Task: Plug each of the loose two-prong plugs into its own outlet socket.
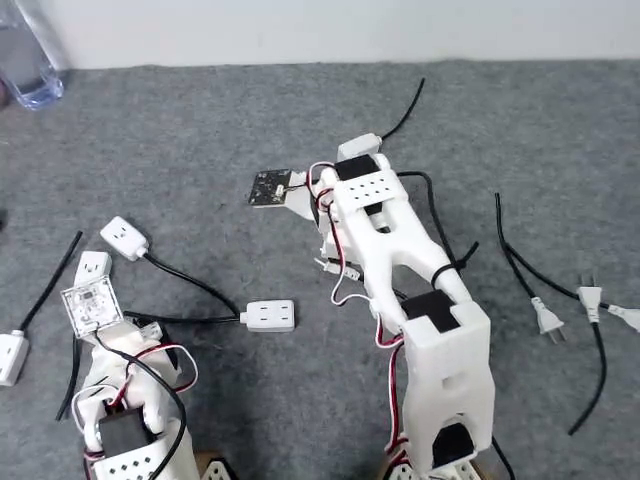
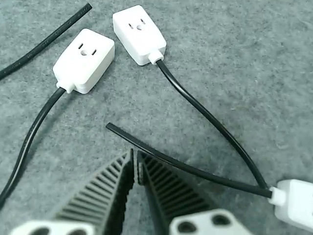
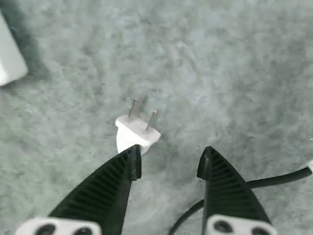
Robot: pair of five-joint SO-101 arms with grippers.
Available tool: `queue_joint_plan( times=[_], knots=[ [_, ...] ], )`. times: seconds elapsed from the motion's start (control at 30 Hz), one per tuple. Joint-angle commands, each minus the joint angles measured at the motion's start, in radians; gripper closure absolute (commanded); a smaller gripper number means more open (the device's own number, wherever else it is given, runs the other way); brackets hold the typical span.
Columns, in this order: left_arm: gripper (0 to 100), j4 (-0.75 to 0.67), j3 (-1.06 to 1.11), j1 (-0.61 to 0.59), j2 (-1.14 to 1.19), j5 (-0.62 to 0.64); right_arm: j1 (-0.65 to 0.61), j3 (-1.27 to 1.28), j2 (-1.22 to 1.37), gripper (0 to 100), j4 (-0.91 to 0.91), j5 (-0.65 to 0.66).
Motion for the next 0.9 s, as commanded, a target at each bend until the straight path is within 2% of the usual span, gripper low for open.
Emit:
queue_joint_plan(
  times=[0.0, 0.2, 0.33, 0.63, 0.73, 0.87],
  knots=[
    [99, 0.002, -0.012, 0.006, -0.012, -0.005, 0.013, -0.052, -0.01, 81.2, -0.038, 0.012],
    [99, 0.002, -0.012, 0.006, -0.012, -0.003, -0.002, -0.069, -0.076, 81.2, 0.001, 0.008],
    [99, 0.002, -0.012, 0.006, -0.012, -0.005, -0.028, -0.069, -0.139, 81.2, 0.099, 0.003],
    [99, 0.002, -0.012, 0.003, -0.012, -0.005, -0.143, -0.046, -0.272, 81.2, 0.298, -0.227],
    [99, 0.002, -0.012, 0.003, -0.012, -0.005, -0.182, 0.081, -0.282, 81.2, 0.278, -0.27],
    [99, 0.002, -0.012, 0.003, -0.012, -0.006, -0.202, 0.302, -0.283, 81.2, 0.127, -0.273]
  ],
)
